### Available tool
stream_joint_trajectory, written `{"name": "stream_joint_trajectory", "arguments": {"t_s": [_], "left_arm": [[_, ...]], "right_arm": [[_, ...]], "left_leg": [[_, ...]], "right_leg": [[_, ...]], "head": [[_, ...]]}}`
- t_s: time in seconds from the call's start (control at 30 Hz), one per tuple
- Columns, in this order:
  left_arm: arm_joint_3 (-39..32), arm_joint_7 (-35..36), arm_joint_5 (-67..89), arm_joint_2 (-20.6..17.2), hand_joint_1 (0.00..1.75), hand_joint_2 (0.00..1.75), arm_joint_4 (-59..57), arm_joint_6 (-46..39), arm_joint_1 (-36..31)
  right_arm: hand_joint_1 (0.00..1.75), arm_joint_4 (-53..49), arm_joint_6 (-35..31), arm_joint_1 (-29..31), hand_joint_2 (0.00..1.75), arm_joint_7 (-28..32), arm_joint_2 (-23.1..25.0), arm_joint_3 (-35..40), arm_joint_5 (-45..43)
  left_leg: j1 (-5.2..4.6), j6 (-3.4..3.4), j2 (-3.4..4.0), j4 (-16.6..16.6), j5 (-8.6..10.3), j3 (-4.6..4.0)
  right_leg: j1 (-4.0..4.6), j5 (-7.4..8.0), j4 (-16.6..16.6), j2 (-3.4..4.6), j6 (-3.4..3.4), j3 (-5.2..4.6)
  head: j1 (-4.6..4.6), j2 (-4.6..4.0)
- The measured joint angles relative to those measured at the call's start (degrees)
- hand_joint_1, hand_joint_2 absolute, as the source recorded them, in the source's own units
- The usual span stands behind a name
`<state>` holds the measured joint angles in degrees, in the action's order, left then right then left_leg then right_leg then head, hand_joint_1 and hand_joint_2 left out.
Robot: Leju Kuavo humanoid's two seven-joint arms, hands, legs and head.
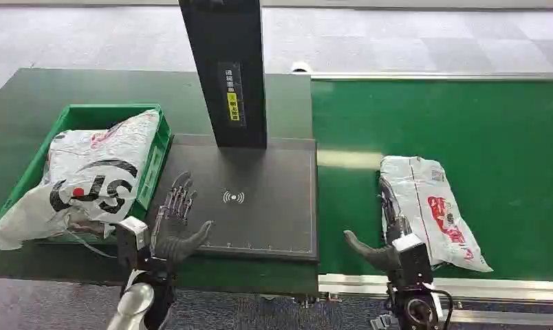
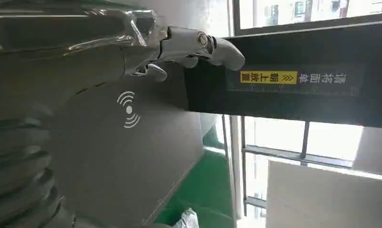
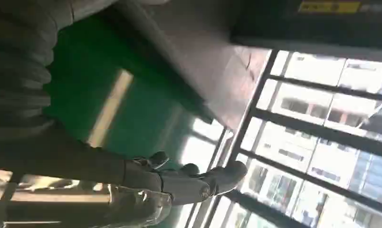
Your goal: Moved the parcel from conveyor to table for the left to box.
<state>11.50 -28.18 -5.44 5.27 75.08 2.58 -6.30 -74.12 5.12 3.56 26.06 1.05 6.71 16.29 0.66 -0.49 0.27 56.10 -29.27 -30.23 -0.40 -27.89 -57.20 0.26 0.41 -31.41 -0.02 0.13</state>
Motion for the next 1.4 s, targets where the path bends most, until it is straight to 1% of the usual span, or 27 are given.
{"name": "stream_joint_trajectory", "arguments": {"t_s": [0.07,0.13,0.27,0.4,0.43,0.53,0.6,0.67,0.73,0.8,0.87,1.03,1.07,1.1,1.13,1.23,1.4], "left_arm": [[-0.09,0.53,0.42,-0.02,0.0,1.75,0.83,-0.07,0.65],[-0.18,0.83,0.68,-0.02,0.0,1.75,1.62,-0.11,1.32],[-0.63,1.09,0.85,0.0,0.0,1.75,2.51,-0.15,1.86],[-0.85,1.64,0.94,-0.04,0.0,1.75,3.22,-0.37,2.21],[-0.92,2.12,0.9,-0.15,0.0,1.75,3.63,-0.37,2.33],[-1.12,2.95,0.66,-0.28,0.0,1.75,4.44,-0.37,2.39],[-1.36,3.54,0.88,-0.22,0.0,1.75,4.75,-0.18,2.35],[-1.46,4.2,1.51,-0.02,0.0,1.75,4.79,0.26,2.17],[-1.55,4.79,2.17,0.28,0.0,1.75,4.85,0.48,1.94],[-1.68,5.38,2.67,0.55,0.0,1.75,4.85,0.5,1.74],[-1.75,5.6,3.04,0.81,0.0,1.75,4.77,0.52,1.36],[-1.75,5.62,3.08,0.87,0.0,1.75,4.7,0.52,1.28],[-1.77,5.86,3.24,1.44,0.0,1.75,3.55,0.52,0.19],[-1.77,5.88,3.24,1.46,0.0,1.75,3.37,0.52,-0.03],[-1.79,5.88,3.24,1.53,0.0,1.75,3.11,0.5,-0.27],[-1.79,5.92,3.24,1.73,0.0,1.75,2.6,0.37,-0.73],[-1.86,5.95,3.08,1.73,0.0,1.75,2.95,-0.33,0.08]], "right_arm": [[0.0,0.46,-7.89,0.41,1.75,-3.12,-0.57,-1.46,5.23],[0.0,1.36,-13.08,0.93,1.75,-4.64,-1.36,-4.07,8.09],[0.0,2.53,-15.37,1.26,1.75,-5.42,-2.43,-7.19,10.25],[0.0,4.13,-24.36,2.04,1.75,-10.92,-3.13,-8.64,20.92],[0.0,5.09,-26.07,2.6,1.75,-13.44,-3.67,-9.35,24.57],[0.0,7.44,-28.47,3.39,1.75,-18.09,-4.53,-10.65,32.7],[0.0,8.9,-26.47,3.91,1.75,-20.93,-4.55,-10.93,36.98],[0.0,10.21,-21.39,4.24,1.75,-24.87,-4.46,-10.93,40.92],[0.0,11.59,-15.56,4.29,1.75,-30.86,-4.33,-10.89,45.79],[0.0,12.91,-10.56,4.29,1.75,-35.08,-4.02,-10.8,48.86],[0.0,14.73,-6.77,4.5,1.75,-36.86,-3.85,-10.6,49.83],[0.0,15.1,-6.22,4.53,1.75,-36.95,-3.83,-10.56,49.89],[0.68,20.54,-0.95,6.85,1.75,-35.86,-3.96,-9.4,48.87],[0.68,21.38,0.06,7.32,1.75,-35.39,-4.02,-9.23,48.58],[1.75,22.12,0.74,7.83,1.75,-35.04,-4.13,-9.03,48.43],[1.75,24.33,1.31,8.75,1.75,-33.43,-4.46,-8.0,47.69],[1.75,25.29,-1.71,9.17,1.75,-30.98,-4.48,-7.26,44.8]], "left_leg": [[-0.01,0.0,0.0,0.01,0.0,0.0],[-0.02,0.01,-0.04,0.02,0.0,-0.01],[-0.03,0.01,0.0,0.02,0.0,0.01],[-0.01,0.01,-0.07,0.02,0.01,0.0],[-0.01,0.01,-0.08,0.01,0.01,0.01],[-0.01,0.01,-0.07,0.01,0.01,0.01],[-0.01,0.01,-0.06,0.01,0.01,0.02],[-0.01,0.01,-0.07,0.02,0.01,0.03],[-0.02,0.01,-0.12,0.02,0.01,0.01],[-0.01,0.01,-0.16,0.01,0.01,0.01],[-0.01,0.01,-0.15,0.02,0.01,0.01],[-0.01,0.01,-0.15,0.01,0.01,0.01],[0.0,0.01,0.12,0.01,-0.01,0.35],[0.0,0.01,0.17,0.0,-0.02,0.46],[0.0,0.01,0.25,0.0,-0.03,0.56],[0.01,0.02,0.4,-0.01,-0.05,0.74],[0.0,0.03,0.34,-0.01,0.01,0.76]], "right_leg": [[-0.01,0.0,0.01,-0.01,0.0,0.0],[-0.02,0.0,0.0,-0.12,0.0,0.04],[-0.02,0.01,0.01,-0.09,0.01,0.02],[-0.01,0.0,0.01,-0.15,0.0,0.03],[0.0,0.0,0.01,-0.14,0.0,0.03],[-0.01,0.01,0.0,-0.14,0.0,0.05],[-0.01,0.01,0.0,-0.14,0.0,0.05],[-0.01,0.01,0.0,-0.14,0.0,0.05],[-0.01,0.0,0.0,-0.2,0.0,0.06],[-0.01,0.0,0.0,-0.21,0.0,0.05],[-0.01,0.0,0.01,-0.2,0.0,0.05],[-0.01,0.0,0.0,-0.2,0.0,0.05],[0.01,0.0,0.03,0.01,0.0,0.28],[0.01,0.0,0.04,0.07,0.0,0.36],[0.01,0.0,0.05,0.14,0.0,0.45],[0.01,0.02,0.07,0.24,-0.01,0.67],[0.0,0.17,0.06,0.24,0.03,0.72]], "head": [[-0.02,0.0],[0.0,0.0],[0.0,0.0],[0.0,0.0],[-0.02,0.0],[0.0,0.0],[0.0,0.0],[0.0,0.0],[0.0,0.0],[0.0,0.0],[0.0,0.0],[0.0,0.0],[0.02,0.0],[0.0,0.0],[0.0,0.0],[0.0,0.0],[0.0,0.0]]}}
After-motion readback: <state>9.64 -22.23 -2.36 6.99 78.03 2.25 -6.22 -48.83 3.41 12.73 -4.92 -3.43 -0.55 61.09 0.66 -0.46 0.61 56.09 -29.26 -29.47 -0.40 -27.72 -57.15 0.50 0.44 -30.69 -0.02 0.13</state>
